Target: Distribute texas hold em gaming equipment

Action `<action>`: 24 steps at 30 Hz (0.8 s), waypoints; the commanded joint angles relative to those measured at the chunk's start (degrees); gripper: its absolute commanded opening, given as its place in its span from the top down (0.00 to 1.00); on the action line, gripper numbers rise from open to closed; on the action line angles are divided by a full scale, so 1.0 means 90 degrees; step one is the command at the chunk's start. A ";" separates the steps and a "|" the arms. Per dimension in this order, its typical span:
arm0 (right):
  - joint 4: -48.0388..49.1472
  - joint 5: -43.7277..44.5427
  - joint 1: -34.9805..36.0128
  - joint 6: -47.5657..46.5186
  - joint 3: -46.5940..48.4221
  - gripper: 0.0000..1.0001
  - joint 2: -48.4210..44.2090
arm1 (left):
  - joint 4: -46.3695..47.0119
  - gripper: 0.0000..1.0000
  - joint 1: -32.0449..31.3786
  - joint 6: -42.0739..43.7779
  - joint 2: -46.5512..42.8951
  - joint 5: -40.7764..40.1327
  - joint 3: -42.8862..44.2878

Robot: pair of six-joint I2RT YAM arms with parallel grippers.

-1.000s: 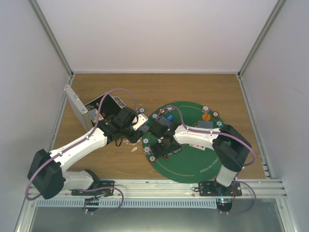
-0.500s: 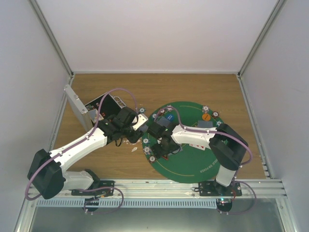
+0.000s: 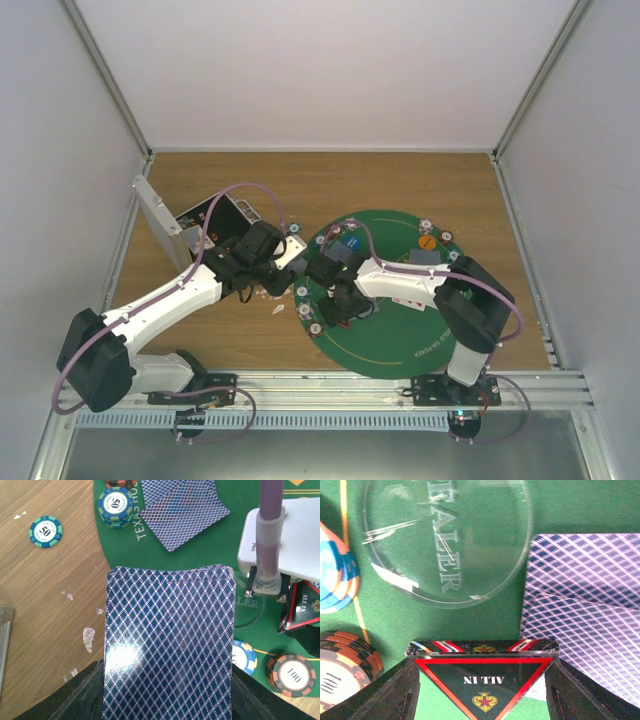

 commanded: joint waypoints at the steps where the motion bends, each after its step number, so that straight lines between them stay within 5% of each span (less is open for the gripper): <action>1: -0.0287 0.0418 0.0019 0.0230 0.0199 0.38 -0.0334 | 0.0340 0.43 0.0035 -0.0014 -0.0161 -0.0020 0.0007; 7: -0.0417 0.0398 -0.0669 0.0032 0.0523 0.39 -0.0834 | 0.0315 0.43 0.0034 0.0010 -0.0184 -0.0064 0.0007; 12: -0.0233 0.0283 -0.2009 -0.0617 0.0656 0.39 -0.0916 | 0.0330 0.43 0.0035 0.0025 -0.0135 -0.0065 0.0022; 24: 0.0398 -0.0286 -0.4042 -0.1559 0.2475 0.40 0.1048 | 0.0359 0.43 0.0035 0.0064 -0.0120 0.0002 0.0047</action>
